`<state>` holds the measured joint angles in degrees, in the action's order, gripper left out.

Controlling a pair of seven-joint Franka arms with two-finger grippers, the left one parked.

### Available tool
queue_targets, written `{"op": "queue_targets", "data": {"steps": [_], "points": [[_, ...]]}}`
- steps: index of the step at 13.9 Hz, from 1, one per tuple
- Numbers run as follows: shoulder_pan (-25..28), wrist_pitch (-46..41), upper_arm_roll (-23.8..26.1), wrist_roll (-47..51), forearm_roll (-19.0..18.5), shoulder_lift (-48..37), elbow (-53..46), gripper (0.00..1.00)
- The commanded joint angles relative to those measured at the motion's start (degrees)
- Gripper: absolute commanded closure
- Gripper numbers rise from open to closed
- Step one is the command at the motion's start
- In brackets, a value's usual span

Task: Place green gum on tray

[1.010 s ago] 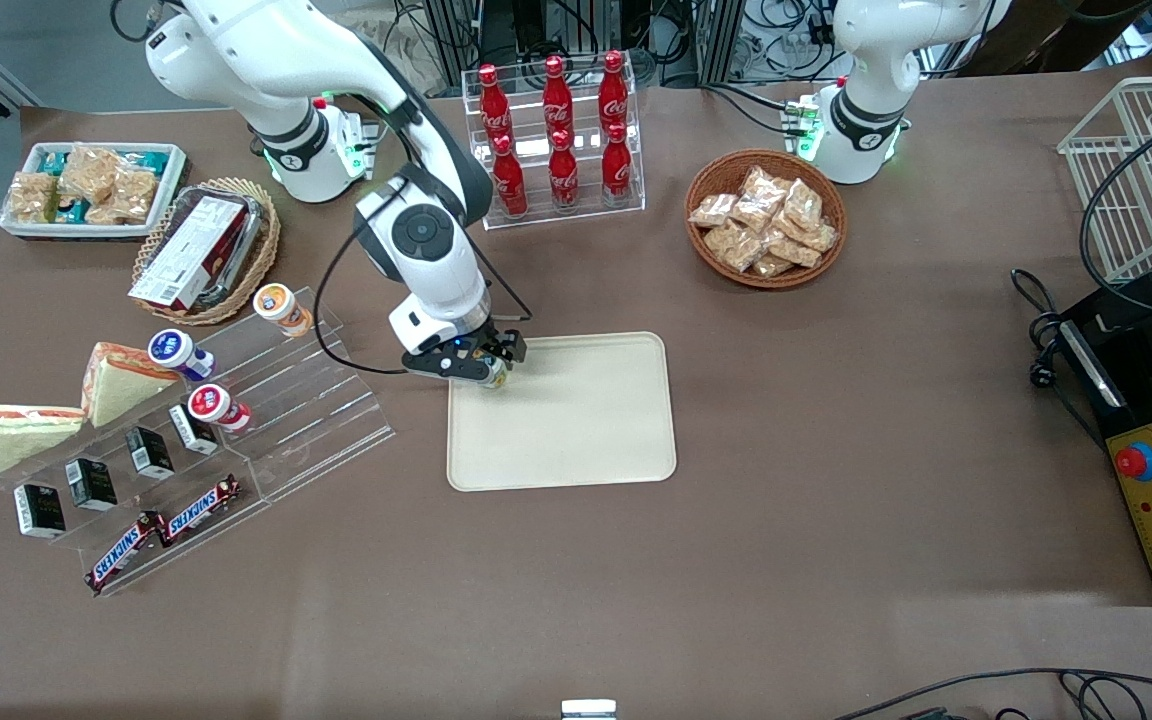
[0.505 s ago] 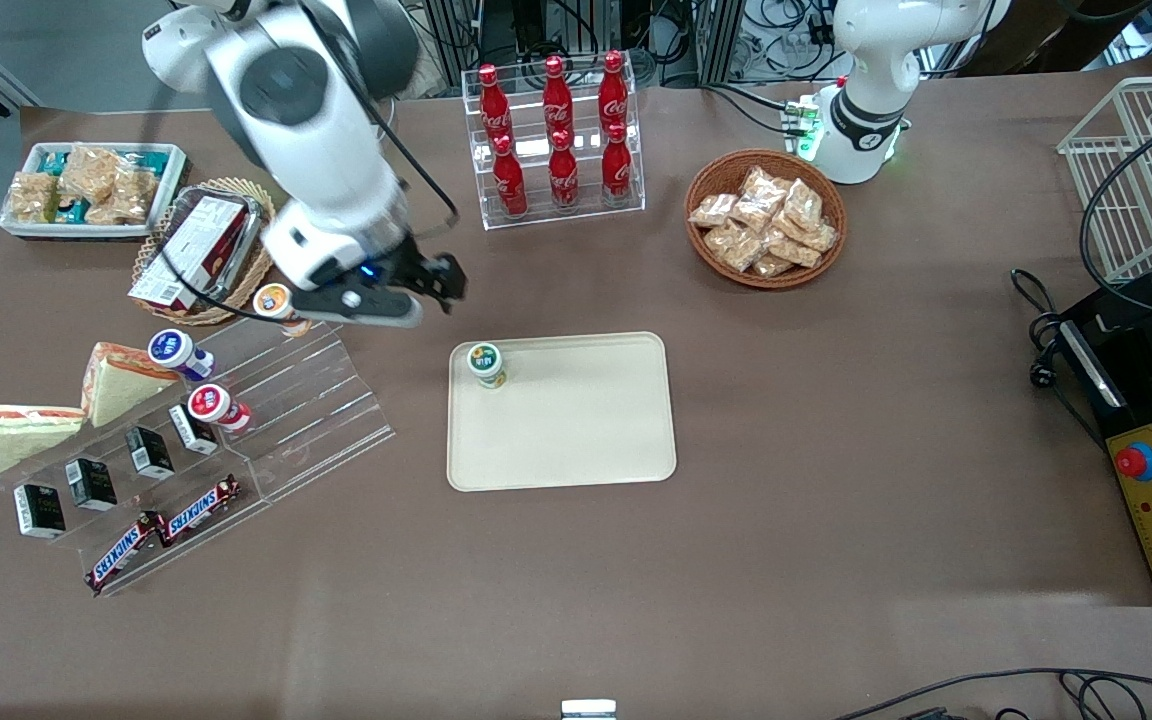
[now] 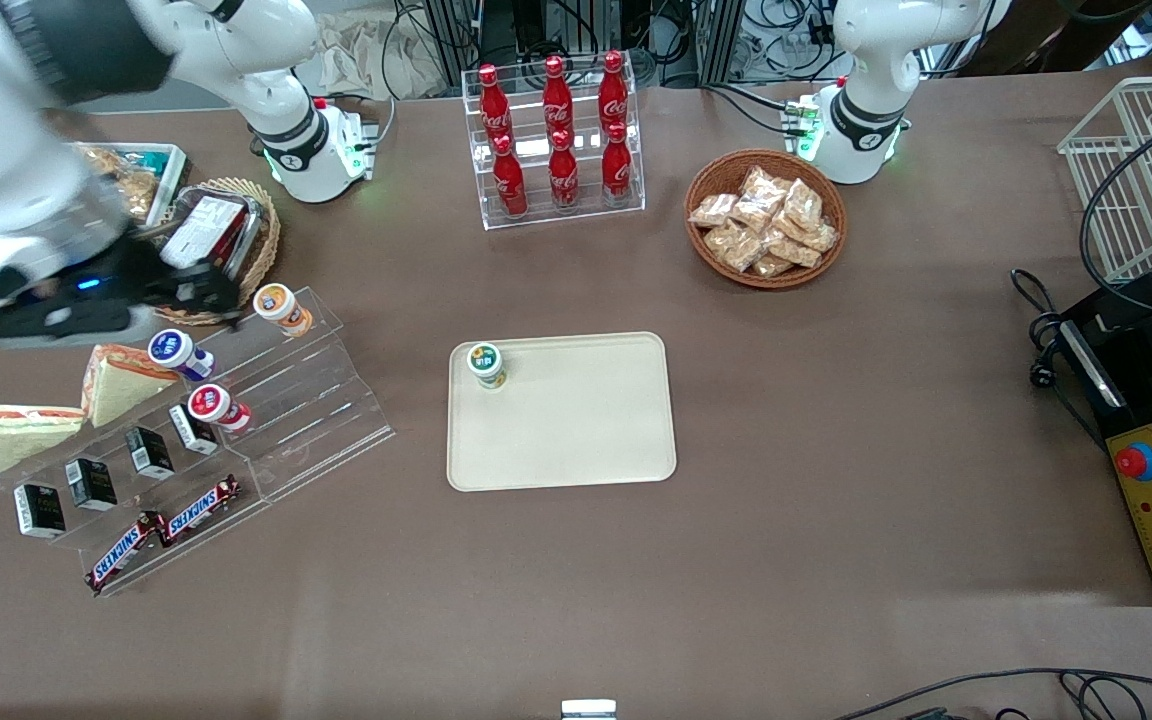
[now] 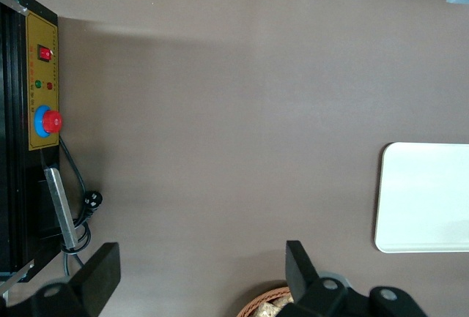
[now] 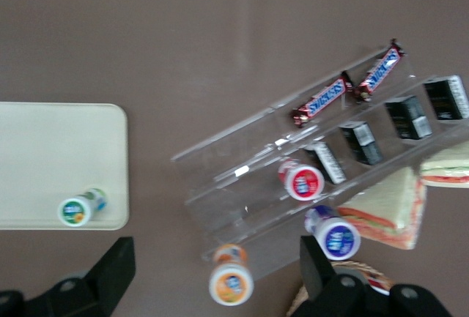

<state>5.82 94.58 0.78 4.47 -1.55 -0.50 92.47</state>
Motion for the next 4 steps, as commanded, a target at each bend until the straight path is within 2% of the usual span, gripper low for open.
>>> {"op": "queue_targets", "data": {"steps": [1,4], "points": [[-0.1,-0.54,-5.16,-8.05,1.8,-1.96,2.54,0.0],[-2.48,-0.8,-5.0,-10.36,1.9,-1.26,0.62,0.0]]}}
